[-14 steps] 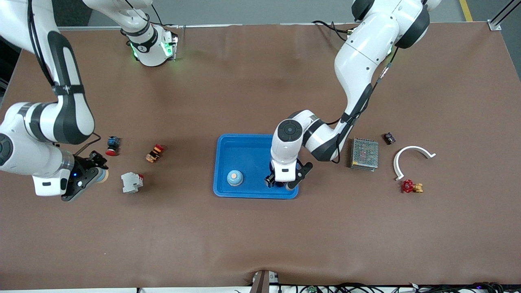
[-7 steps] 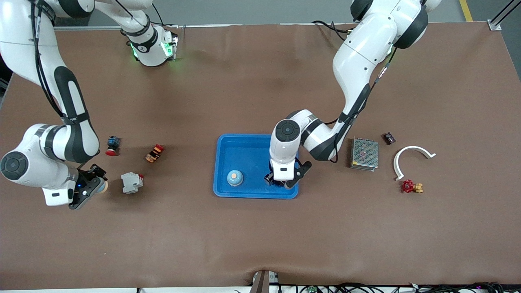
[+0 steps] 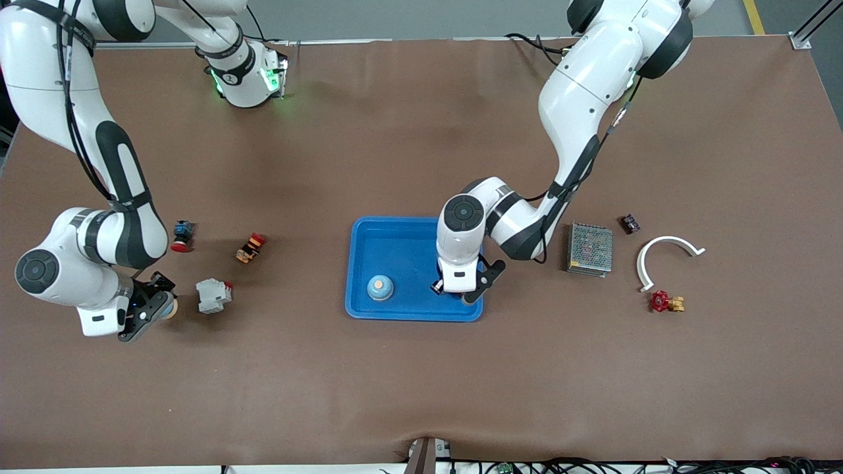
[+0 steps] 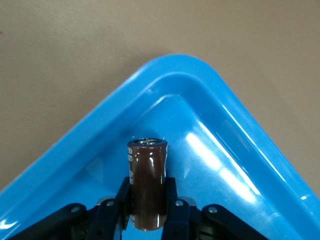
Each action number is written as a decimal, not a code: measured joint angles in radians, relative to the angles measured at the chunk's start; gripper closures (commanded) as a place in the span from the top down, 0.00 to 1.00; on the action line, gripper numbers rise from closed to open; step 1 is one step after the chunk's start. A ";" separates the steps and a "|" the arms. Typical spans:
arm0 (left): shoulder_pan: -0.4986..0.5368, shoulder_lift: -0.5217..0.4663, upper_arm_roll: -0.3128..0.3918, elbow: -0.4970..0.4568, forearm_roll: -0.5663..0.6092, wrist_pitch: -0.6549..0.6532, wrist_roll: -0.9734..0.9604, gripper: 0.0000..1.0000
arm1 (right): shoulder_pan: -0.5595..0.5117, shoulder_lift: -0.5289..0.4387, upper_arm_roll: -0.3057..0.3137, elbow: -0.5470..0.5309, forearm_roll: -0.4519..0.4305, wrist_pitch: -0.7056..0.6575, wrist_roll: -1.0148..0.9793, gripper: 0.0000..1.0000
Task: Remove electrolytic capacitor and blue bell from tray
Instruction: 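Lower the capacitor with the left gripper while the right gripper releases the bell, then reach the right gripper to the second bell while the left gripper withdraws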
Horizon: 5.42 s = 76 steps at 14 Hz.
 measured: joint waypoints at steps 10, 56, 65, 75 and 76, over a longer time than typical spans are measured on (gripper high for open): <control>0.124 -0.249 0.024 0.029 0.002 -0.293 0.219 0.00 | 0.000 0.024 0.003 -0.001 0.000 0.038 0.000 0.40; 0.818 -0.352 0.020 -0.563 -0.076 -0.046 1.076 1.00 | 0.548 -0.007 0.031 0.293 0.145 -0.256 2.142 1.00; 0.817 -0.436 -0.051 -0.398 -0.076 -0.243 1.077 1.00 | 0.610 0.107 0.028 0.292 0.138 -0.124 2.190 1.00; 0.814 -0.489 -0.160 -0.161 -0.076 -0.445 1.097 1.00 | 0.655 0.174 0.027 0.328 0.121 -0.115 2.190 1.00; 0.815 -0.499 -0.164 -0.137 -0.076 -0.476 1.119 1.00 | 0.656 0.178 0.027 0.329 0.120 -0.115 2.190 1.00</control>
